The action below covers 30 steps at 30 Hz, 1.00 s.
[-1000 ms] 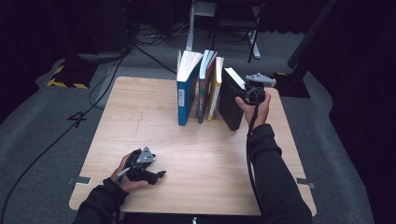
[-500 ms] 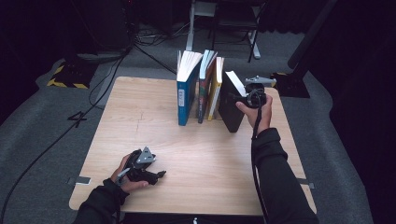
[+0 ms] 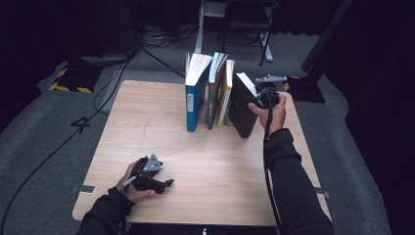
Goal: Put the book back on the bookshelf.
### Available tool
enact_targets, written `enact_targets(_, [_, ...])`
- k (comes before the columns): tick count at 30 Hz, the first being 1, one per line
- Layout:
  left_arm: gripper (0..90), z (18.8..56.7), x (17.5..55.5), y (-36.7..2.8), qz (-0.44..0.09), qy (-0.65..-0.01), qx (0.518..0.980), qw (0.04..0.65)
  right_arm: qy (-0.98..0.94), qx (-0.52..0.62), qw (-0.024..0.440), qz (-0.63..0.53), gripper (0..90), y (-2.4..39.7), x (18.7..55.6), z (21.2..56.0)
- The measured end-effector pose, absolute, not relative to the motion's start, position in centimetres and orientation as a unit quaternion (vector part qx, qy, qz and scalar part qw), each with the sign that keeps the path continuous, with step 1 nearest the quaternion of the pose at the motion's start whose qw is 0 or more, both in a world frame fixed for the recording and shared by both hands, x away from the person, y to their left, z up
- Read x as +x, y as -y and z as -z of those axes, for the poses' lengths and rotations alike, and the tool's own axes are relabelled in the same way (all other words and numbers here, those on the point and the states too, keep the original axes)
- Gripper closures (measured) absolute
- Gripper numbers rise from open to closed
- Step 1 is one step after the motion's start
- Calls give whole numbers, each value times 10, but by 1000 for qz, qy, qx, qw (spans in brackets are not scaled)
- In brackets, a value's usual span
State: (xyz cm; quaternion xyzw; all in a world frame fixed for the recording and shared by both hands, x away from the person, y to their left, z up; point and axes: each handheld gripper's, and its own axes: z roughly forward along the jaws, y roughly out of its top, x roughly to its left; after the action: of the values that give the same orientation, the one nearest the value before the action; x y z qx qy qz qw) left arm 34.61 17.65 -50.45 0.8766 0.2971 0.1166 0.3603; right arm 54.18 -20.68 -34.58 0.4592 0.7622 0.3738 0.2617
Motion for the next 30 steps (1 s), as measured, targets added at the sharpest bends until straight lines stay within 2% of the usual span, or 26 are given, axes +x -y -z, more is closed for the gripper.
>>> enact_targets(13, [224,505,344,-177,-112,-291,878,363,-733,461,293,-405,532,197,565,324])
enact_targets(23, [221,504,344,-177,-108,-286,881,362,-698,474,317,-433,532,192,583,349])
enact_targets(30, [224,504,344,-176,-109,-283,881,362,-675,471,327,-463,529,195,582,361])
